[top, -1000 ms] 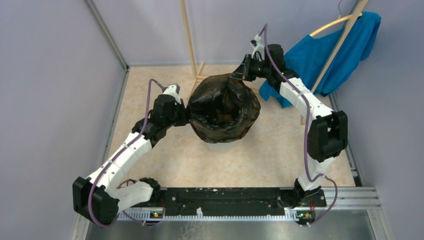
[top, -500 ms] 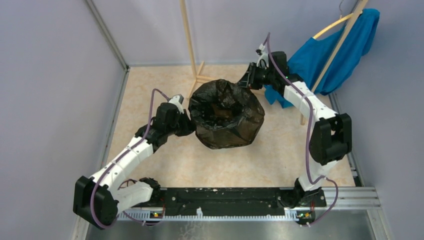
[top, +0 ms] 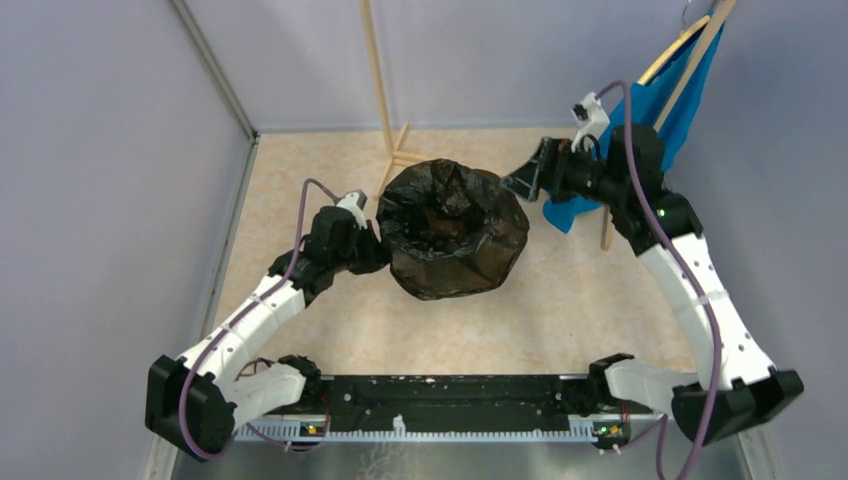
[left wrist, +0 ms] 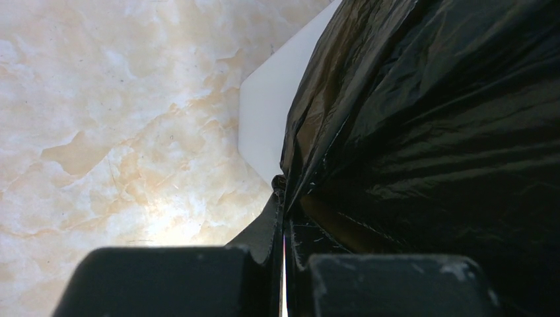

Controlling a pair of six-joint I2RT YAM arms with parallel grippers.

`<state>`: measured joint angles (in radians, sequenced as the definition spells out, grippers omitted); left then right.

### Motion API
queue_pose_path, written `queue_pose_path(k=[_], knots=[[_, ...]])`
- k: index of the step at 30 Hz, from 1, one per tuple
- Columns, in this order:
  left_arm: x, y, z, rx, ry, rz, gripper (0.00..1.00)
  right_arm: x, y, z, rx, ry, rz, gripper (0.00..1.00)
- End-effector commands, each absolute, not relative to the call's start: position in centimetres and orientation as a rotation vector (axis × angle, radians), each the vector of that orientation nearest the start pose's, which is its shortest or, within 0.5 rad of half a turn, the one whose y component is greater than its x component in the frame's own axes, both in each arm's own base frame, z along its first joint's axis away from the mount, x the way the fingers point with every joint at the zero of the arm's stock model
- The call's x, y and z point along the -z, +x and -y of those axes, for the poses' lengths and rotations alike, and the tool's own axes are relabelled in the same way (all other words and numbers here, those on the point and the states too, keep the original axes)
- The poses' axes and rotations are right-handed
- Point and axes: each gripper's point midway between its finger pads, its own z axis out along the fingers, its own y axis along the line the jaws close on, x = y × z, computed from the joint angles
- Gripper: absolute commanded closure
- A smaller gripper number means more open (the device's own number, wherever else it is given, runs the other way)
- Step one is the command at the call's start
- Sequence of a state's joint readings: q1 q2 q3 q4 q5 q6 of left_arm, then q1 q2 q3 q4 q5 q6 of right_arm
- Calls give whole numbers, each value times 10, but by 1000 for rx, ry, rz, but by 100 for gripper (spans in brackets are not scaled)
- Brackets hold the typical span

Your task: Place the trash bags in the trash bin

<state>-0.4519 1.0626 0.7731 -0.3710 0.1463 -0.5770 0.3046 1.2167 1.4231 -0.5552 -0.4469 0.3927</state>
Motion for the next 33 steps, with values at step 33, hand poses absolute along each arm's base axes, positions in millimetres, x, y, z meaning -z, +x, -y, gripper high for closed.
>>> queue_pose_path(k=[33], knots=[[-174, 261, 193, 802, -11, -2294, 100, -262, 268, -179, -1691, 63, -1743, 45]])
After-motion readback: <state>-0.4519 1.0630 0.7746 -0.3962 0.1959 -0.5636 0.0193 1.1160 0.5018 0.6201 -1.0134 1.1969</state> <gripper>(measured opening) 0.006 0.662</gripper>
